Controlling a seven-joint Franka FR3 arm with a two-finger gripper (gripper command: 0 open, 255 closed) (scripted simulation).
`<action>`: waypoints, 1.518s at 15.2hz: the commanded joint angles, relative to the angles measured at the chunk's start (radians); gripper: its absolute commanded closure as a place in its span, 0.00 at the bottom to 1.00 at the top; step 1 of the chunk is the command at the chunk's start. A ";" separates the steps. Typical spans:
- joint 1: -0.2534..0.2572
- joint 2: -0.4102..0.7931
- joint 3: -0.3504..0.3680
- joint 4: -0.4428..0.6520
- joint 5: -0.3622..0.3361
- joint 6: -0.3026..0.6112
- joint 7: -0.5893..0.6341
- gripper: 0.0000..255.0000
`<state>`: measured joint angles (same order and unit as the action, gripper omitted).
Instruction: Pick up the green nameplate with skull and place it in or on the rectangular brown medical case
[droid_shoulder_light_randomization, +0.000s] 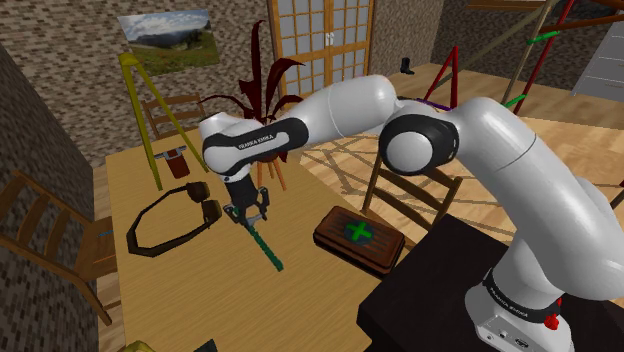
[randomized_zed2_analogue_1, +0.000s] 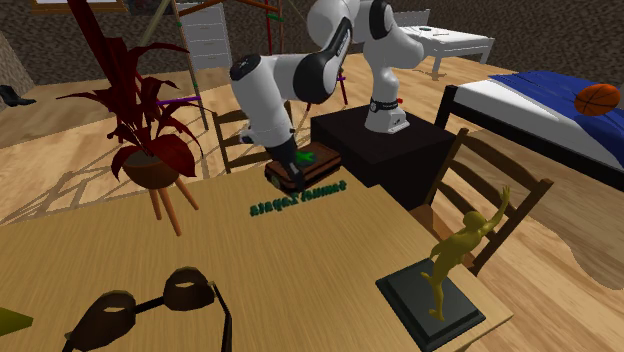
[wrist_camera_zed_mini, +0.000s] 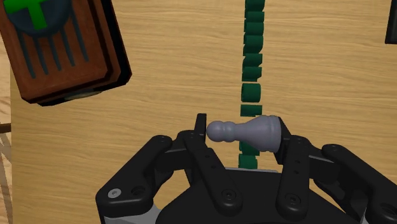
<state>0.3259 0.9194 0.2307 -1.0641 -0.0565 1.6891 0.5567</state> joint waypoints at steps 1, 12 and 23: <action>0.001 -0.007 0.001 0.016 0.001 -0.023 0.001 1.00; -0.170 -0.417 0.000 -0.644 0.038 0.218 -0.124 1.00; -0.314 -0.724 -0.050 -1.067 0.062 0.330 -0.317 1.00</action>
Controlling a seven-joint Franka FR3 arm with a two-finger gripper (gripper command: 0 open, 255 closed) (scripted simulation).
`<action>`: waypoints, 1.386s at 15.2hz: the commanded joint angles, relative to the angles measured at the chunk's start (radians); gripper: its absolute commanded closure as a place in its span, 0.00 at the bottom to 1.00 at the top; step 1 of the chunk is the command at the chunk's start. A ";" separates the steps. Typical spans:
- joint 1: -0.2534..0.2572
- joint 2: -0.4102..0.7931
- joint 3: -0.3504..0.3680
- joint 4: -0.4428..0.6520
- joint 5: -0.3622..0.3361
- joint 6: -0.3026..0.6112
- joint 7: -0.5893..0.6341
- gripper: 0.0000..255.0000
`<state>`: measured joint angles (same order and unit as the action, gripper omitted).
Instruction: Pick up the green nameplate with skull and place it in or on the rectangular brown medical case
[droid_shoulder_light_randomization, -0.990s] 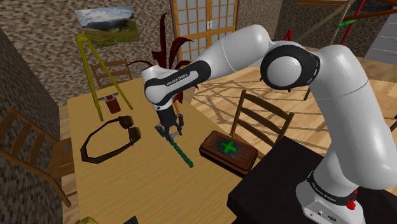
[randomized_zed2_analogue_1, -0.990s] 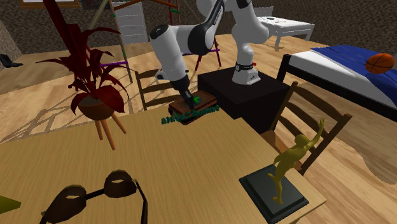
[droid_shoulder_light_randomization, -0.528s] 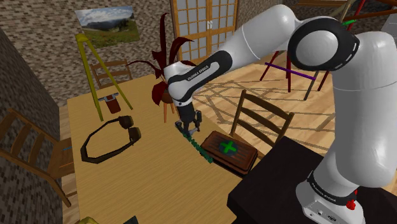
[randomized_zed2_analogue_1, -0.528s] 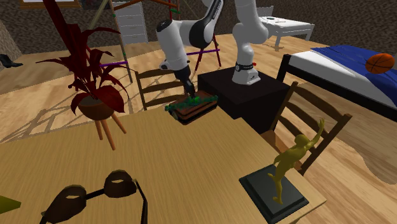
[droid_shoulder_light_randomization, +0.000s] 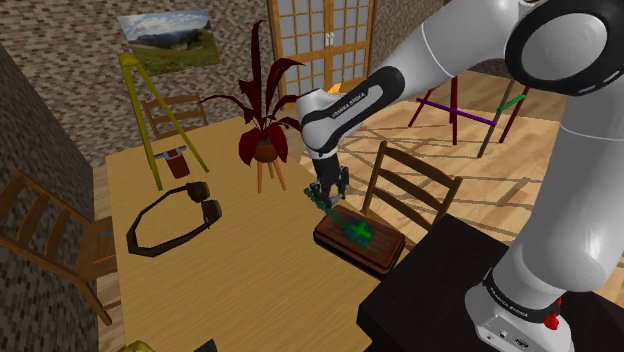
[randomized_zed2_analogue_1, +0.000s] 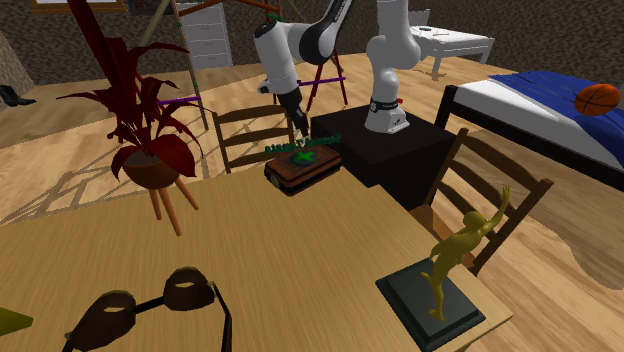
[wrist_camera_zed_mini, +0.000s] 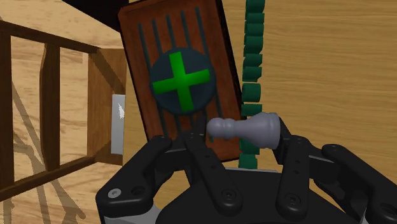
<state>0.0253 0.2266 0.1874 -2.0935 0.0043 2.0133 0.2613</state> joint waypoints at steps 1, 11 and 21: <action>-0.025 -0.056 -0.015 -0.068 0.001 0.012 -0.041 1.00; -0.079 -0.115 -0.058 -0.215 -0.015 0.099 -0.128 1.00; -0.076 -0.006 -0.063 -0.234 -0.034 0.227 -0.116 1.00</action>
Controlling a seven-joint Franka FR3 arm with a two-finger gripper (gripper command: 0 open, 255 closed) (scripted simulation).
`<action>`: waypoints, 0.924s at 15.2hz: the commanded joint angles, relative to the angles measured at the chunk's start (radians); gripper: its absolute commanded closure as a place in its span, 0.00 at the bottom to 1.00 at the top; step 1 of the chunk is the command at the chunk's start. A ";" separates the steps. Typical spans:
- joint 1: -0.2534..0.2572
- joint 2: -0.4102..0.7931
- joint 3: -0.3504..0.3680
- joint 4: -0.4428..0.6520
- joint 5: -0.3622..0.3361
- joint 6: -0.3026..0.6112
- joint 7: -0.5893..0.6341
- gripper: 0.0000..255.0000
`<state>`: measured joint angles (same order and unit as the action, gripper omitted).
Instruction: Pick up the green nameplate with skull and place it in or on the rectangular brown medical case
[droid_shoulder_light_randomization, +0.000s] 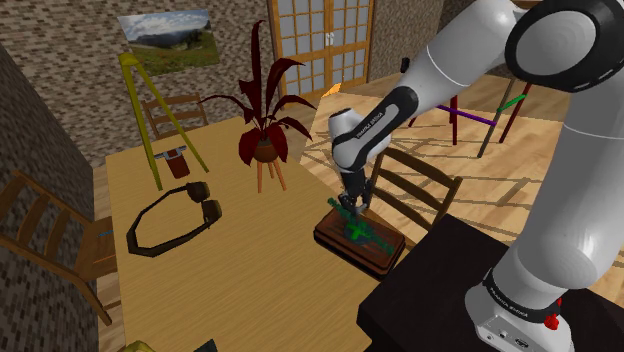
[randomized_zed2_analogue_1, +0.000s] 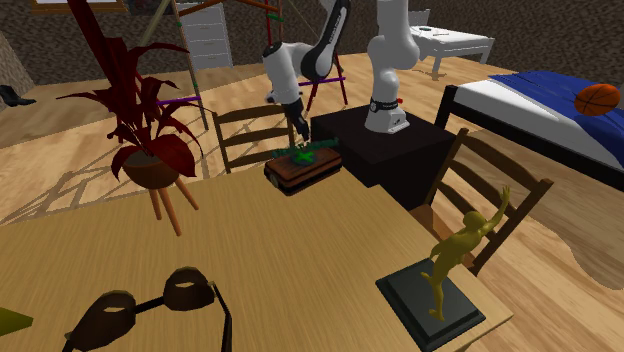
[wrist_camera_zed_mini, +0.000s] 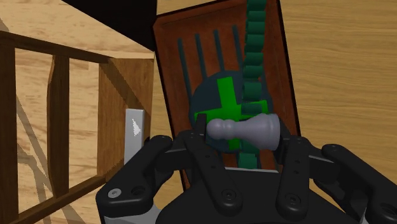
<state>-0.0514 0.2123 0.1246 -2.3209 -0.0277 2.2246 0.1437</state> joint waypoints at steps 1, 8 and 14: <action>0.001 0.020 -0.001 -0.007 -0.004 0.028 0.003 1.00; 0.002 0.047 -0.003 -0.008 -0.008 0.055 0.006 1.00; 0.002 0.047 -0.003 -0.008 -0.008 0.055 0.007 0.00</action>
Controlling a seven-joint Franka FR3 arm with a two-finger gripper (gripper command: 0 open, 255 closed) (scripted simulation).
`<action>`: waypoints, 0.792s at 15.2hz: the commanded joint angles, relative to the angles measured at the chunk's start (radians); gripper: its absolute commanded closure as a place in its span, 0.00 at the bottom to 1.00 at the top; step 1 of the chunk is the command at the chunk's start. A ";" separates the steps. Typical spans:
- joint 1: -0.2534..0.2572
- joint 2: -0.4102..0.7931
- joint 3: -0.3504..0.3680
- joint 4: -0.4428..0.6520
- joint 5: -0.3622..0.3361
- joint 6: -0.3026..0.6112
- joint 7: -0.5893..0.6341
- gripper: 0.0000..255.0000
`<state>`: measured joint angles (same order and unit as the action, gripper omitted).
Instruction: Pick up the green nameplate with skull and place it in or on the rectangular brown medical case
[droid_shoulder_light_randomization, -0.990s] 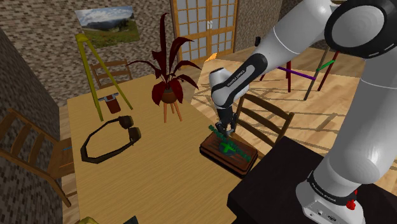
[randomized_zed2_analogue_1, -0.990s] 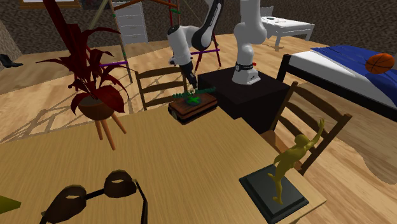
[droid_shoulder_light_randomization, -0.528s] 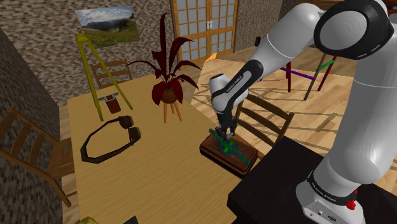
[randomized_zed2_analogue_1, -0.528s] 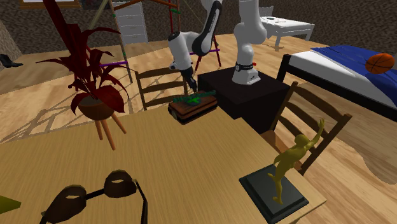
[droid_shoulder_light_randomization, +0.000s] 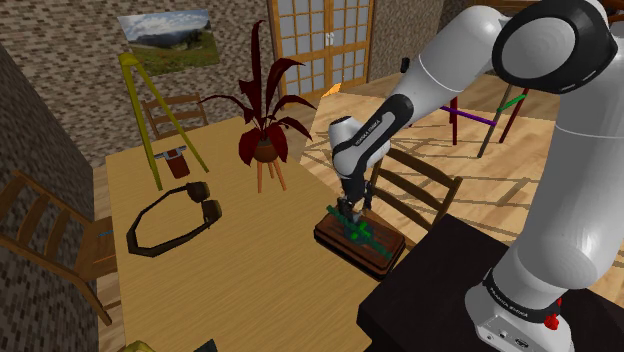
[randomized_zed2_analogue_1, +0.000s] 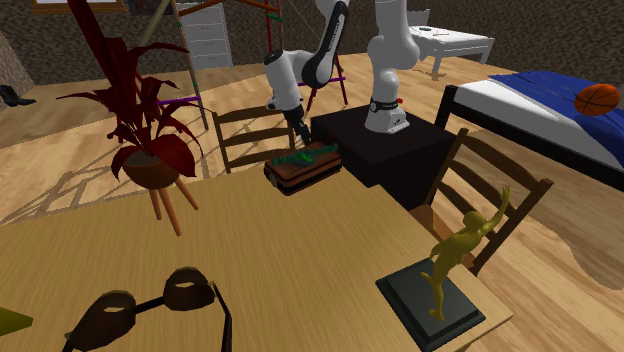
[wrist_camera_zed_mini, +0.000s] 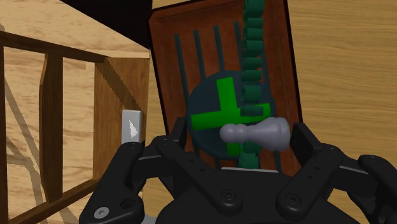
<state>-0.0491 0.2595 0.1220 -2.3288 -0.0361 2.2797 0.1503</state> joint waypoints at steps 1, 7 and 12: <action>0.000 0.000 0.000 0.000 0.000 0.000 0.000 0.00; -0.002 -0.067 0.005 0.063 0.013 -0.130 -0.009 0.00; -0.002 -0.067 0.005 0.063 0.013 -0.130 -0.009 0.00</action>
<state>-0.0513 0.1927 0.1265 -2.2660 -0.0233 2.1509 0.1412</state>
